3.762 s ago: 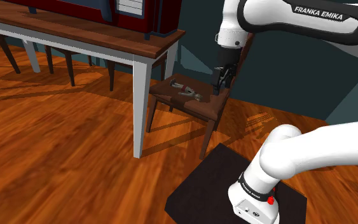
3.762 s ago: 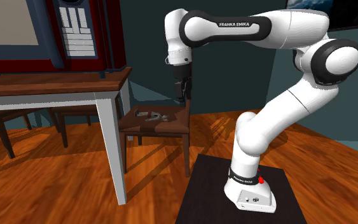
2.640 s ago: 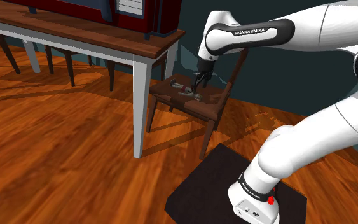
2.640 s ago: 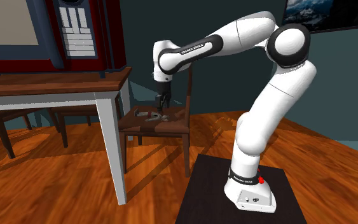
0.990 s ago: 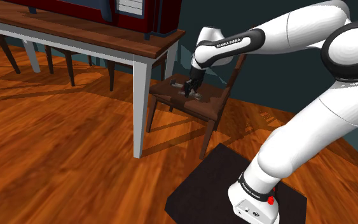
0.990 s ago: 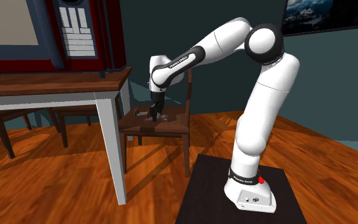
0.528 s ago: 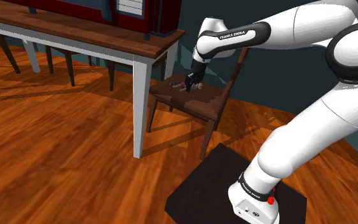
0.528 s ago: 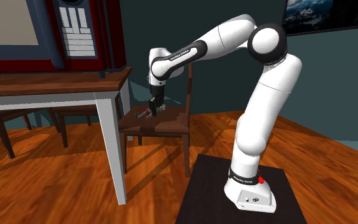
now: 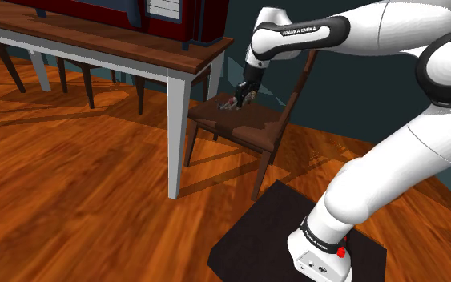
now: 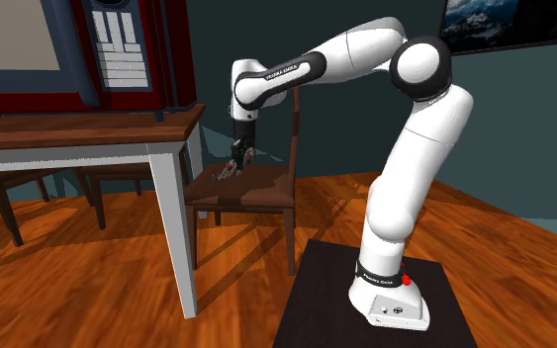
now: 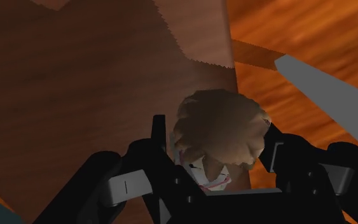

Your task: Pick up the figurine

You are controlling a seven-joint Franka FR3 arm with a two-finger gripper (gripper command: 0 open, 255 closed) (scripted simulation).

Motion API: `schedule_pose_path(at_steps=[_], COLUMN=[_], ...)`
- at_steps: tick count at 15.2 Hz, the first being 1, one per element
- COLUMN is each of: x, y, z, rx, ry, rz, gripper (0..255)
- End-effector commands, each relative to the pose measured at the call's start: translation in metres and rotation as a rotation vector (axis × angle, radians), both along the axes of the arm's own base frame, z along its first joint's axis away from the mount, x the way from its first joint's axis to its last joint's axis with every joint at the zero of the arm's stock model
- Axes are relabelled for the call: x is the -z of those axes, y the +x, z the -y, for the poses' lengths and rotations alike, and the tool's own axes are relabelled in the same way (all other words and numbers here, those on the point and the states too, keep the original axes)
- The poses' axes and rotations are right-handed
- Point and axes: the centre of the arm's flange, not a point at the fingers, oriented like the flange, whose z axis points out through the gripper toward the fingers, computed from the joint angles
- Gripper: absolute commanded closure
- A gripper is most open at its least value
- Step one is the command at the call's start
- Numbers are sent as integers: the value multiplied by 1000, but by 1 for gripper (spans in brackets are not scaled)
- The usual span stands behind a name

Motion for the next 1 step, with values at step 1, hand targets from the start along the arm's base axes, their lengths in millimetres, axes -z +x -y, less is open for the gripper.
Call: schedule_pose_path(at_steps=[1], x=[-3], y=[0], z=[0], rx=[0], ry=[0], rz=[0], gripper=[255])
